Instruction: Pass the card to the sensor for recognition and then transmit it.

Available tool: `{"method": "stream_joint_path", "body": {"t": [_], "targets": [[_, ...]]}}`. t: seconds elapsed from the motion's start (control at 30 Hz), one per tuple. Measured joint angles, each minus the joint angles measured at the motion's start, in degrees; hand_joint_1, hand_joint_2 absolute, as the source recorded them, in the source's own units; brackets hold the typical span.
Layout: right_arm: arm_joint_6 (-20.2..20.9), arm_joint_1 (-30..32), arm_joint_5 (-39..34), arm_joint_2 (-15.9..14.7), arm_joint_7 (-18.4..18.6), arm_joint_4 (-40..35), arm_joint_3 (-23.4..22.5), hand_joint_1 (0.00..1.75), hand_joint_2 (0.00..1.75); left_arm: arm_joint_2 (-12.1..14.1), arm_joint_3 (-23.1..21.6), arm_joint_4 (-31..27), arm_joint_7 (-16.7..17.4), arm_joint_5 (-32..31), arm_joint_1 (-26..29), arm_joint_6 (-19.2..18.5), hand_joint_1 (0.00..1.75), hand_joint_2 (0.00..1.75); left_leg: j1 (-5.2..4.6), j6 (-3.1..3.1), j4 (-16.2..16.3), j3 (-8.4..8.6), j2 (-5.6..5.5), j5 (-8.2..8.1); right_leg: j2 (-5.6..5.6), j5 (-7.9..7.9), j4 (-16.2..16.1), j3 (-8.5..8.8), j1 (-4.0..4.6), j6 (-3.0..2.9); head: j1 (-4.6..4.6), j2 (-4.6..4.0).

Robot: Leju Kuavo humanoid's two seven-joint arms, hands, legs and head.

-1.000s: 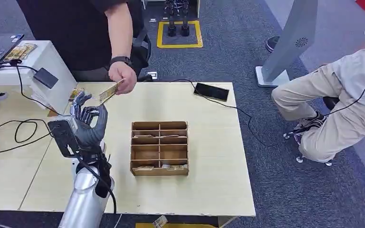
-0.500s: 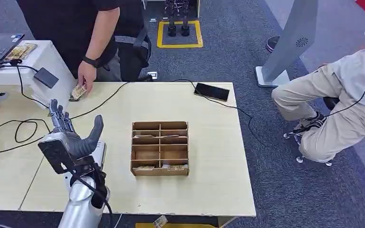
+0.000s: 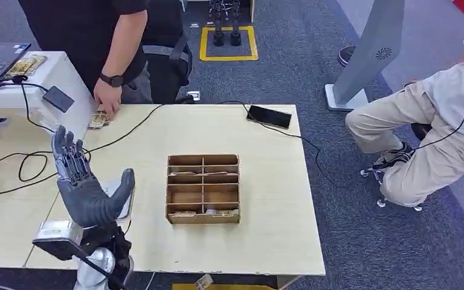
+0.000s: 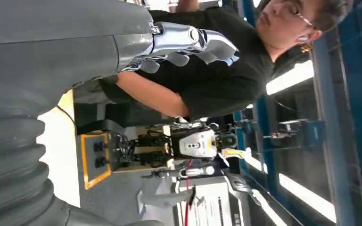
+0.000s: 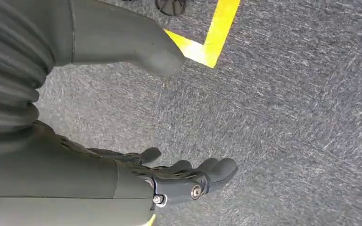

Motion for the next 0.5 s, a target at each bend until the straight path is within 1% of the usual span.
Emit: {"method": "stream_joint_path", "body": {"t": [0.07, 0.1, 0.13, 0.2, 0.3, 0.4, 0.43, 0.5], "targets": [[0.0, 0.0, -0.3, 0.0, -0.4, 0.3, 0.0, 0.00, 1.75, 0.5, -0.3, -1.7, 0.0, -0.1, 1.0, -2.3, 0.00, 1.75, 0.00, 0.00, 0.0, 0.00, 0.00, 0.00, 0.00, 0.00, 0.0, 0.00, 0.00, 0.00, 0.00, 0.00], [0.0, 0.0, -0.5, -0.1, -0.4, 0.3, 0.0, 0.00, 1.75, 0.8, -0.4, -2.6, 0.0, -0.7, 1.5, -4.2, 0.00, 1.75, 0.00, 0.00, 0.0, 0.00, 0.00, 0.00, -0.01, 0.00, 0.0, 0.00, 0.00, 0.00, 0.02, 0.00], [0.0, 0.0, -0.6, -0.1, -0.5, 0.4, 0.0, 0.00, 1.75, 1.1, -0.8, -3.4, -0.1, -1.9, 2.0, -6.4, 0.00, 1.75, 0.00, 0.00, 0.0, 0.00, -0.01, 0.00, -0.01, 0.00, 0.0, 0.00, 0.00, 0.00, 0.00, 0.00], [0.0, 0.0, -0.8, -0.2, -0.7, 0.7, 0.0, 0.00, 1.75, 1.9, -2.1, -4.7, -0.1, -5.9, 3.0, -9.1, 0.00, 1.75, -0.01, 0.00, 0.0, 0.00, 0.00, 0.00, 0.00, 0.00, 0.0, 0.00, 0.00, 0.00, 0.00, 0.00], [0.0, 0.0, -1.1, -0.2, -0.7, 0.8, 0.0, 0.00, 1.75, 3.4, -5.8, -5.1, -0.1, -13.3, 3.6, -8.4, 0.00, 1.75, -0.01, 0.00, 0.0, 0.00, -0.01, 0.00, -0.01, 0.00, 0.0, 0.00, -0.01, 0.00, 0.00, 0.00], [0.0, 0.1, -1.3, -0.3, -0.7, 0.9, 0.0, 0.00, 1.75, 4.3, -9.7, -4.8, 0.3, -19.9, 3.5, -7.9, 0.00, 1.75, -0.01, 0.00, 0.0, 0.01, -0.01, 0.00, -0.01, 0.00, 0.0, 0.00, -0.01, 0.00, 0.02, 0.00], [0.0, 0.1, -1.3, -0.3, -0.5, 0.9, 0.0, 0.00, 1.75, 4.7, -10.9, -4.5, 0.6, -21.6, 3.4, -7.7, 0.00, 1.75, -0.01, 0.00, 0.0, 0.00, 0.00, 0.00, -0.01, 0.00, 0.0, 0.00, -0.01, 0.00, 0.02, 0.00], [0.0, 0.1, -1.3, -0.3, -0.5, 0.9, 0.0, 0.00, 1.75, 5.0, -12.4, -4.2, 0.8, -22.5, 3.3, -7.7, 0.00, 1.75, -0.01, 0.00, 0.0, 0.01, 0.02, 0.00, 0.00, 0.01, 0.0, 0.00, -0.01, 0.00, 0.00, 0.00]]}}
